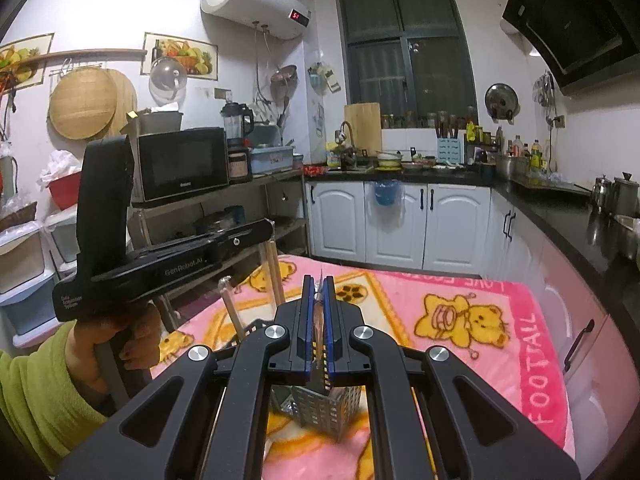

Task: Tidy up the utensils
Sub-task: 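Lower the chopstick into the caddy with the left gripper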

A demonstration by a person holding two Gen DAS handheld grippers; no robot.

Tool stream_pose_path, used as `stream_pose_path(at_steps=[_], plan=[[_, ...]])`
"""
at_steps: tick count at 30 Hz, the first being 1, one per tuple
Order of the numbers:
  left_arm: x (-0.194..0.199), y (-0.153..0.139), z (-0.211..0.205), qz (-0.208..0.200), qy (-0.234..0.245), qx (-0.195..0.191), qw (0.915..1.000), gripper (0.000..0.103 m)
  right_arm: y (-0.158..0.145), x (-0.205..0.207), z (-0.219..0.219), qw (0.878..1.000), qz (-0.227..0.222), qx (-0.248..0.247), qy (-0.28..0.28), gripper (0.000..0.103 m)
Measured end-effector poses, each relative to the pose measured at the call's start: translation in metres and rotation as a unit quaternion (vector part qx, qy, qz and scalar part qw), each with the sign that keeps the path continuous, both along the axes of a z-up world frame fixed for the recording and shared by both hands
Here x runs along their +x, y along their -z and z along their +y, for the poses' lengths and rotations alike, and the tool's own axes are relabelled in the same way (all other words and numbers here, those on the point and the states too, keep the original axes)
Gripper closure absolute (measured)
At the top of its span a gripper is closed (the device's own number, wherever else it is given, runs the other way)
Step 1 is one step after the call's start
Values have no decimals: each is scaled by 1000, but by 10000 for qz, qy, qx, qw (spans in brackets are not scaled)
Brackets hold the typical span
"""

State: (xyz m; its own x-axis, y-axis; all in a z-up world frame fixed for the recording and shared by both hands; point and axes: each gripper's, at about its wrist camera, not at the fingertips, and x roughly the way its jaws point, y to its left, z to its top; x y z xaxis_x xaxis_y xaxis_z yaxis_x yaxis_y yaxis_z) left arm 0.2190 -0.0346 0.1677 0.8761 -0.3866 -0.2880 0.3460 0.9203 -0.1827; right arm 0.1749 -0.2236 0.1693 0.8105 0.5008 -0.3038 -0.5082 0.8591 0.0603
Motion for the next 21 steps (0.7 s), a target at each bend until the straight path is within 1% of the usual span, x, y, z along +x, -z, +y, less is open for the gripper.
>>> stream_pose_path(at_steps=[11, 21], plan=[[10, 29, 2, 328, 29, 45, 9994, 103, 18, 19, 8, 9998, 173, -96, 89, 98], [15, 45, 5, 516, 27, 49, 9987, 103, 33, 34, 12, 9991, 389, -61, 156, 98]])
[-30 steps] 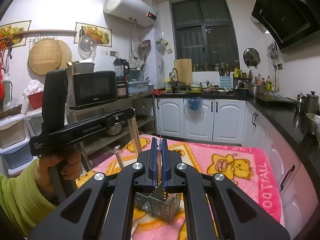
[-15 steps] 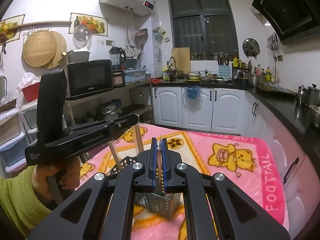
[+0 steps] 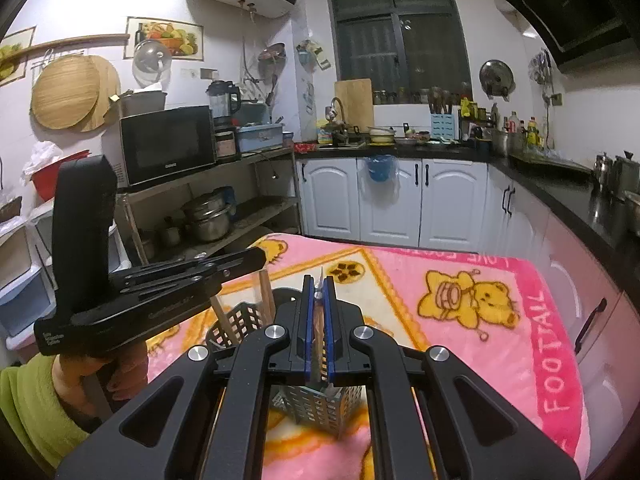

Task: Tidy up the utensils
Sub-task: 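Lower the chopstick into the caddy with the left gripper, then open the left gripper to release the chopstick inside the caddy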

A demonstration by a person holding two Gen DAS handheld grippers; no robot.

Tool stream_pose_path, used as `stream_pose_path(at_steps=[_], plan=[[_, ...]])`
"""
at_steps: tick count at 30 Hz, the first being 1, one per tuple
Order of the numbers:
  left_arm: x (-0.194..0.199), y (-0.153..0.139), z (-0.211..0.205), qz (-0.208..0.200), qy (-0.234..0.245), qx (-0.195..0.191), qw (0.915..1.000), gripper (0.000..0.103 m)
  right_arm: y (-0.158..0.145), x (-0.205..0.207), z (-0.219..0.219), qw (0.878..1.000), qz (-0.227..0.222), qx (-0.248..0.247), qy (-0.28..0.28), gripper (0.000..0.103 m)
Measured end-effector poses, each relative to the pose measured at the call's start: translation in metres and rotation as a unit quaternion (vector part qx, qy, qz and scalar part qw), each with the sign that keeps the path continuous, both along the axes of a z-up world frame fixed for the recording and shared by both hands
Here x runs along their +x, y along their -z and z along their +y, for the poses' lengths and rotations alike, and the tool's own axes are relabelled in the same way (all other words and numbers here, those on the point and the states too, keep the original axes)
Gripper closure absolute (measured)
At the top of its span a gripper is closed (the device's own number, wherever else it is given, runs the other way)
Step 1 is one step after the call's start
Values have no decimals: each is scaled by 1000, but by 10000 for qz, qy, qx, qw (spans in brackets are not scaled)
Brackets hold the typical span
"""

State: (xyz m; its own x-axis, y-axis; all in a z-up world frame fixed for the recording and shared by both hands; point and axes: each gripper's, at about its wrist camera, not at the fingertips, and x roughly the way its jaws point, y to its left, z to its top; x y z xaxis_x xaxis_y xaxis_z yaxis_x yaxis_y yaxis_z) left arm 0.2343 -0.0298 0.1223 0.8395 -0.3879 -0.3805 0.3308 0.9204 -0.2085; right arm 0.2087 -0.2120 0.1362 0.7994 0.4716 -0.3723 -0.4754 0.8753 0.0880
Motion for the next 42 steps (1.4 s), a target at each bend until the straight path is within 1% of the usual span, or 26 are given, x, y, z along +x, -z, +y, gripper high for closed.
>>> stream_pose_path(at_steps=[6, 15, 18, 20, 22, 24, 26, 28, 30, 32, 36, 38, 42], plan=[[2, 7, 3, 107, -16, -32, 9999, 103, 8, 1, 0, 9998, -4, -158, 150, 98], [1, 10, 4, 177, -45, -59, 9998, 103, 11, -3, -9, 9996, 100, -147, 223, 97], [-2, 11, 7, 204, -78, -68, 9997, 100, 10, -7, -11, 9995, 88, -159, 243, 90], [-4, 11, 9, 222, -85, -97, 9997, 93, 9, -10, -13, 9995, 77, -158, 244, 88], [-7, 10, 10, 218, -77, -114, 9997, 88, 8, -13, -15, 9995, 70, -170, 254, 85], [-8, 10, 11, 211, -101, -100, 9997, 87, 7, -16, -15, 9995, 59, -181, 263, 82], [-11, 9, 13, 210, -122, -110, 9996, 81, 7, -19, -17, 9995, 48, -176, 271, 79], [-15, 9, 14, 208, -151, -109, 9996, 78, 7, -22, -17, 9995, 43, -173, 277, 76], [-18, 8, 16, 209, -165, -111, 9996, 76, 7, -24, -17, 9994, 43, -179, 277, 75], [-21, 8, 18, 216, -184, -116, 9995, 68, 8, -26, -18, 9994, 43, -189, 280, 73], [-28, 8, 23, 244, -214, -153, 9994, 61, 10, -36, -21, 9994, 30, -193, 293, 70], [-33, 8, 27, 253, -242, -195, 9992, 54, 12, -41, -22, 9994, 34, -201, 292, 68], [-42, 8, 34, 285, -282, -242, 9989, 46, 15, -49, -22, 9993, 33, -240, 267, 64]])
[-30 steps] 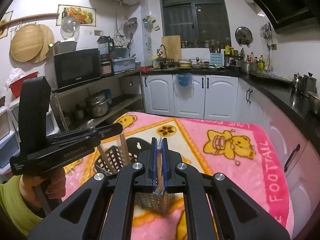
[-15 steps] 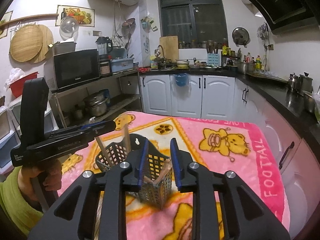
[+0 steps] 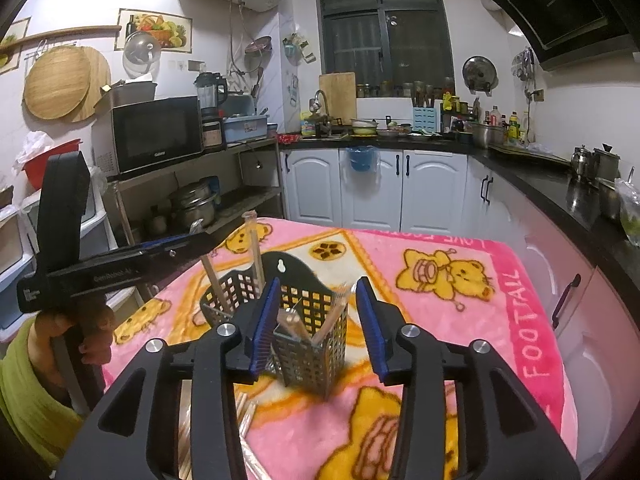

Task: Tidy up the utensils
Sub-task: 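Open the left gripper to release the chopstick inside the caddy, then withdraw both tools from the caddy back over the wrapped chopsticks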

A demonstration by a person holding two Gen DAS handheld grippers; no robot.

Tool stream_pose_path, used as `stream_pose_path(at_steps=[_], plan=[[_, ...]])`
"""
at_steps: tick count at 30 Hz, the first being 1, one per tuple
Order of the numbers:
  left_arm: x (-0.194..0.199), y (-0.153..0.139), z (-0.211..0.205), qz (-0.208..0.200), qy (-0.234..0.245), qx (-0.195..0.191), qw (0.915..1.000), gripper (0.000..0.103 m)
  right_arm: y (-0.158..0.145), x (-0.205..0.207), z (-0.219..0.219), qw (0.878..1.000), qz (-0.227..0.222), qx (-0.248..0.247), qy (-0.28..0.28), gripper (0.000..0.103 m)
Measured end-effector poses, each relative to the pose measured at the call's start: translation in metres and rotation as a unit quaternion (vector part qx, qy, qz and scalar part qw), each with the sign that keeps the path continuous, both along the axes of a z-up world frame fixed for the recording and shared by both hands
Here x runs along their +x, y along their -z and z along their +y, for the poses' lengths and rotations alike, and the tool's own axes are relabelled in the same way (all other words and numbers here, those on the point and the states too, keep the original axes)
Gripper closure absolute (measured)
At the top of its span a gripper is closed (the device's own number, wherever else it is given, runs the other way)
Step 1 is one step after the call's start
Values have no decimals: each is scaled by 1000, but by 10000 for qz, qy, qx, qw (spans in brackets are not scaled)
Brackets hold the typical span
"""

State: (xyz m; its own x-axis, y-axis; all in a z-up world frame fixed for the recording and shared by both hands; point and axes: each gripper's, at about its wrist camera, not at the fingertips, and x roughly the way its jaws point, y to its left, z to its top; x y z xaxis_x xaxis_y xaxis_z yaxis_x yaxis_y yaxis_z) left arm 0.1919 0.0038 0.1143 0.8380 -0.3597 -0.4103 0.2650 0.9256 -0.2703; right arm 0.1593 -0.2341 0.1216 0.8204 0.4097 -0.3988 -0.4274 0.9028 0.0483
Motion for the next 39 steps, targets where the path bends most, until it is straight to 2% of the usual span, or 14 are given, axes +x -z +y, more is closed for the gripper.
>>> stream_pose_path(at_steps=[8, 15, 17, 39], plan=[[-18, 7, 10, 75, -75, -18, 9999, 27, 8, -18, 4, 9999, 38, -52, -116, 60], [-32, 15, 17, 119, -156, 43, 9998, 18, 16, -29, 11, 9996, 108, -93, -232, 60], [-34, 18, 17, 132, -183, 44, 9997, 11, 19, -32, 13, 9995, 137, -114, -277, 59], [-44, 50, 35, 593, -515, 152, 9968, 11, 53, -41, 29, 9972, 501, -265, -490, 52]])
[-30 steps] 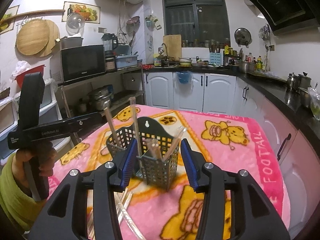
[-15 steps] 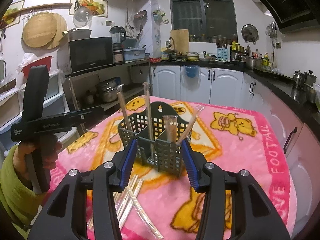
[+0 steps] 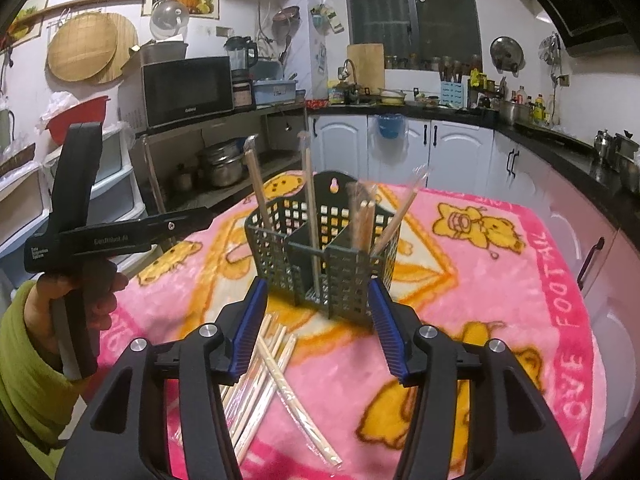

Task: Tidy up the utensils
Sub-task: 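Withdraw both tools from the caddy back over the wrapped chopsticks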

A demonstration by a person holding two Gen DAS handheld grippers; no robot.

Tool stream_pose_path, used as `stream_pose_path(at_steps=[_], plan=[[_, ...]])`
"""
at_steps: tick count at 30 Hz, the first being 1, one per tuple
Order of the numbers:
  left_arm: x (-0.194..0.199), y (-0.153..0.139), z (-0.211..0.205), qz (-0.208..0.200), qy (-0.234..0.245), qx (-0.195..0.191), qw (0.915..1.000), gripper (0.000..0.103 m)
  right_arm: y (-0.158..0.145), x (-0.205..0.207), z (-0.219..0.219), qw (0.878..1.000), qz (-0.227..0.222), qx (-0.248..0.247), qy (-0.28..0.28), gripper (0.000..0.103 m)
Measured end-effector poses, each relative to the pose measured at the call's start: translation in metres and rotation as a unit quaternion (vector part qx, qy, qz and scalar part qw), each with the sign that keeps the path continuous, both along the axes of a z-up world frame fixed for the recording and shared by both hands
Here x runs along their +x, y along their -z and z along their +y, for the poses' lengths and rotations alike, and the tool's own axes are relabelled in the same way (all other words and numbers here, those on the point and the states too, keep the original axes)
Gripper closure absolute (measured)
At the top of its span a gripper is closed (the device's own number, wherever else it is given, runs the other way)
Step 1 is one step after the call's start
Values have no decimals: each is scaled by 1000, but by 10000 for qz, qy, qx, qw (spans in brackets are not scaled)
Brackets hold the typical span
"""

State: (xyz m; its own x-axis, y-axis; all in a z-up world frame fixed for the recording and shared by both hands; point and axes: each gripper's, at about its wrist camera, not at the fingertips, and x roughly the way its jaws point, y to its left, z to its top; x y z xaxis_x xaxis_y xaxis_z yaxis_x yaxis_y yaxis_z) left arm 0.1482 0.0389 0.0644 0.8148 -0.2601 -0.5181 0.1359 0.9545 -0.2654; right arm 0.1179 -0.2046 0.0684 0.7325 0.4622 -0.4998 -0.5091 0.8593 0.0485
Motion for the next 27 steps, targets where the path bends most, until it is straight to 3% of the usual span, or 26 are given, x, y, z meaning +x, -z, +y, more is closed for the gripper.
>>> stream_pose_path(at_steps=[16, 27], plan=[[7, 35, 13, 481, -245, 247, 9982, 11, 35, -1, 32, 9982, 386, -300, -359, 52], [15, 56, 18, 806, -217, 217, 9963, 47, 58, 5, 49, 9948, 679, -521, -544, 52]])
